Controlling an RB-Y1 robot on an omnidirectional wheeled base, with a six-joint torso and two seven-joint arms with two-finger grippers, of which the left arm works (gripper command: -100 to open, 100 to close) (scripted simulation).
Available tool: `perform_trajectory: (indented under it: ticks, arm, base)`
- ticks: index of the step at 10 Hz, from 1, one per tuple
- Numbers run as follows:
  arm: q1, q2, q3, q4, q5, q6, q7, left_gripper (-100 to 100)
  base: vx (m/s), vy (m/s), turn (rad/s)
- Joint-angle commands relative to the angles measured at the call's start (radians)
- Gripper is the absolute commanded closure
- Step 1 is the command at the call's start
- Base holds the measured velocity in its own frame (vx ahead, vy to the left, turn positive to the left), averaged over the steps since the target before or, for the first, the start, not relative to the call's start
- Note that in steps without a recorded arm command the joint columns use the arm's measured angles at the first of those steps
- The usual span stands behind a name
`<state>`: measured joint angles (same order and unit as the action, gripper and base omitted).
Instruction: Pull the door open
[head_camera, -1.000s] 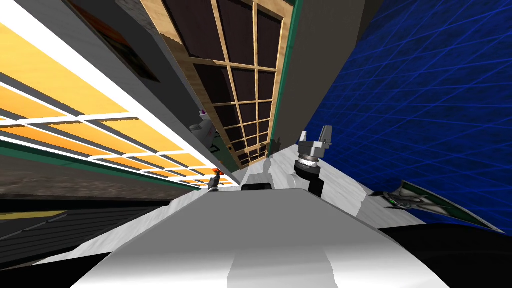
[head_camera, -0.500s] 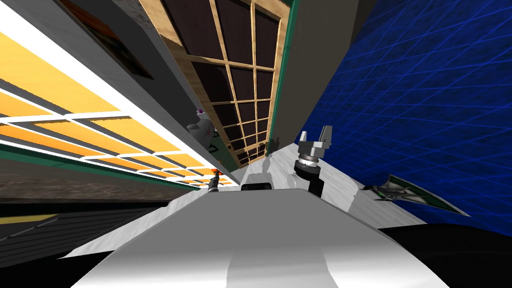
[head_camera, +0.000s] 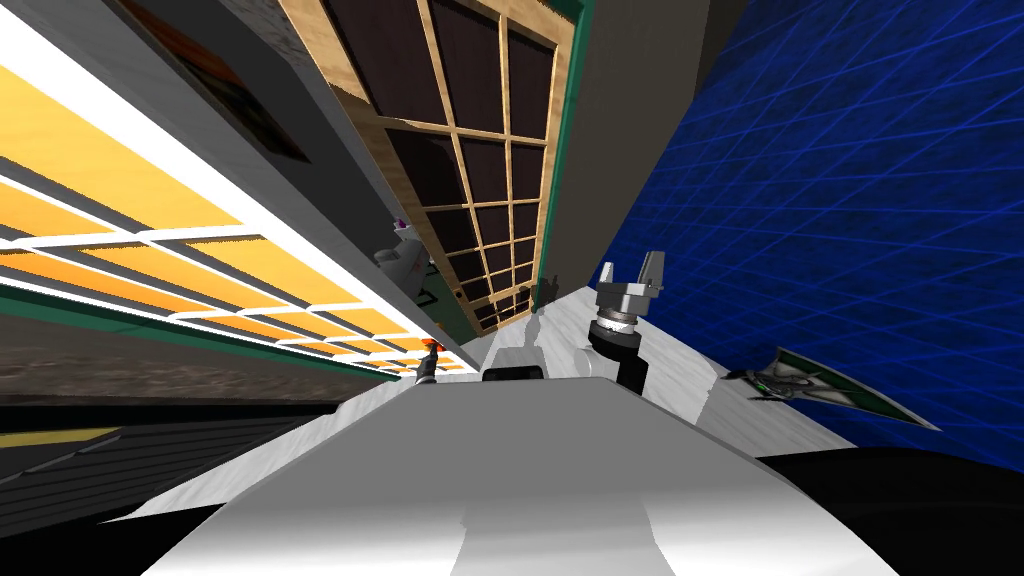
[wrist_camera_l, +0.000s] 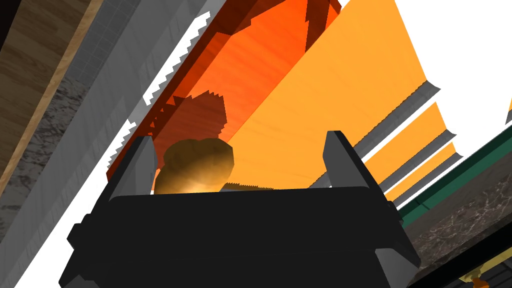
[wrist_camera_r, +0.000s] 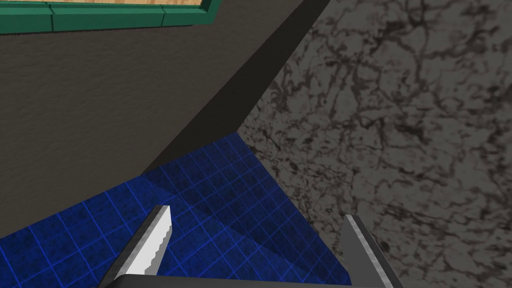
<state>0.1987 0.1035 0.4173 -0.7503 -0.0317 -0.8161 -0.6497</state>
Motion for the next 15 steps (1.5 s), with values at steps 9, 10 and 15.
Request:
perform_trajectory:
  ticks: [9,10,15]
  arm:
    - [0.003,0.025,0.015,-0.006,0.04,0.009,0.091,100]
    - [0.003,0.025,0.015,-0.029,0.04,0.009,0.091,100]
    - [0.002,0.028,0.011,0.009,0.049,0.008,0.122,100]
  base:
    - [-0.013,0.004,-0.021]
    - [0.0,-0.001,0.024]
    - [-0.008,0.005,-0.021]
